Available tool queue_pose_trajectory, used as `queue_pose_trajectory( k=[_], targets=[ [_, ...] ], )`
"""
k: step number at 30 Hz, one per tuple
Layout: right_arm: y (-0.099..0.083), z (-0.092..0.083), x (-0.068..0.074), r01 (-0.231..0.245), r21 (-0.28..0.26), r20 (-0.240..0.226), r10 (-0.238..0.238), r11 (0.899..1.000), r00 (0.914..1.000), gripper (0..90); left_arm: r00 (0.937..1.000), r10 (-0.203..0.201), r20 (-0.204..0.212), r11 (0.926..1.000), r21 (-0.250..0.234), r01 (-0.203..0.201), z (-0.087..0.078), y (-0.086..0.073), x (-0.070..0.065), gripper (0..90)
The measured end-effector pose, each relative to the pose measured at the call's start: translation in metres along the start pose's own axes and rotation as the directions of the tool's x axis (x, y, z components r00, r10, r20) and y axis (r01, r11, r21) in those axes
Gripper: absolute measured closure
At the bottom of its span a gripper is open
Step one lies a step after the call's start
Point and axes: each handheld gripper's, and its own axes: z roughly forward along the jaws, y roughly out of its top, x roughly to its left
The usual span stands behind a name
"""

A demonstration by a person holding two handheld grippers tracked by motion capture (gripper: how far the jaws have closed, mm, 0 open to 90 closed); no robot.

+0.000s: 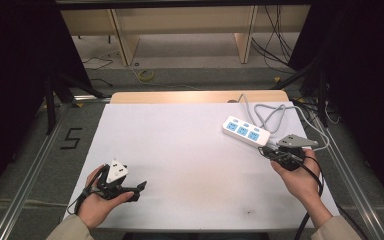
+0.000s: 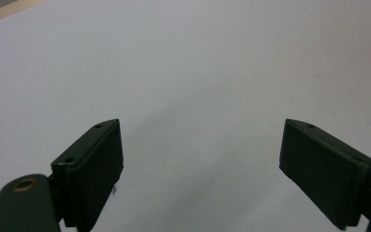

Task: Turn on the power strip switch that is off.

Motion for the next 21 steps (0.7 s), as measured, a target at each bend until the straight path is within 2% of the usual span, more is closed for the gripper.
queue_pose_trajectory(
  k=[21],
  targets=[
    [0.009,0.013,-0.006,-0.002,0.026,0.015,0.002,1.000,0.9999,90.0,1.0000,0.000,0.000,1.0000,0.001,0.000,0.000,0.000,0.000,15.2]
  ],
)
